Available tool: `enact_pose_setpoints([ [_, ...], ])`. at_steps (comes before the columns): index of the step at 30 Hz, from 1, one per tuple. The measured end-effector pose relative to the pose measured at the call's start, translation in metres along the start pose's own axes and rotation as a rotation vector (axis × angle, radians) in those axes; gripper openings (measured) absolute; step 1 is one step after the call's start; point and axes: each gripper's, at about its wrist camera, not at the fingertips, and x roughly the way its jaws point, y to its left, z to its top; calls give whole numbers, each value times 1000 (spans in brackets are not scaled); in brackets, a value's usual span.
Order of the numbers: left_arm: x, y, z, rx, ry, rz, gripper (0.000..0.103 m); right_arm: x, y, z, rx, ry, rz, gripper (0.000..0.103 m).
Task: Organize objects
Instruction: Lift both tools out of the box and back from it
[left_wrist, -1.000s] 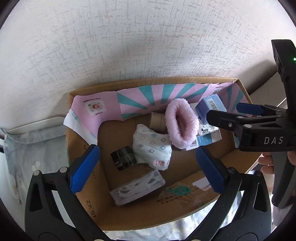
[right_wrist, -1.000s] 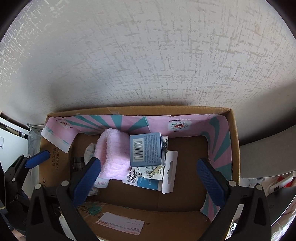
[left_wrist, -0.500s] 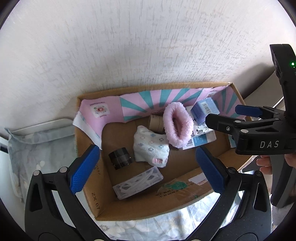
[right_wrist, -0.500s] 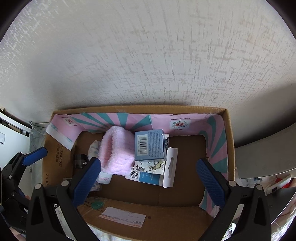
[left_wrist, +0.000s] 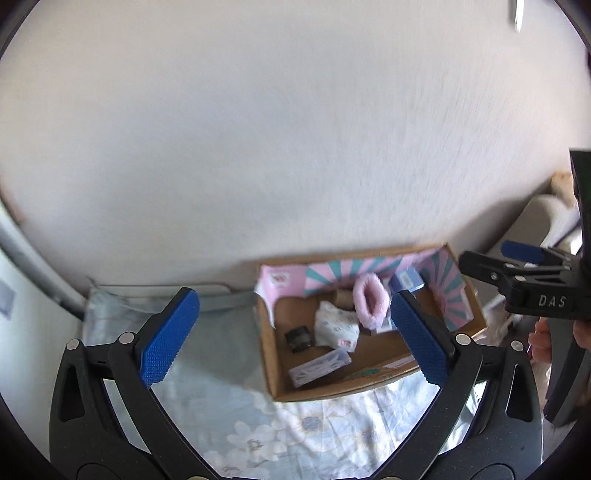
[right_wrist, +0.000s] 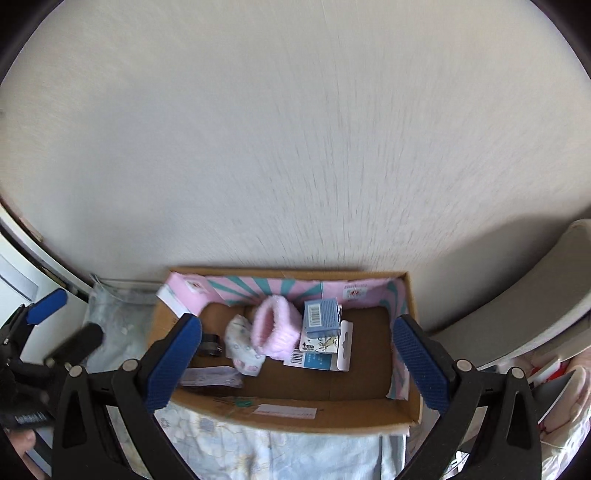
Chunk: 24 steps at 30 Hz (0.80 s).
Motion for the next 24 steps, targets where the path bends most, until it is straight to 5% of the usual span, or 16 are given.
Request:
enact_pose_setpoints([
  [9,-78,25,-25,-9,-116,47,103,-67,37,-39,-13,-119,-11,103],
  [24,-109,44,-73,-43,-160,-7,103,-90,66,-98,-18,-170,-82,103],
])
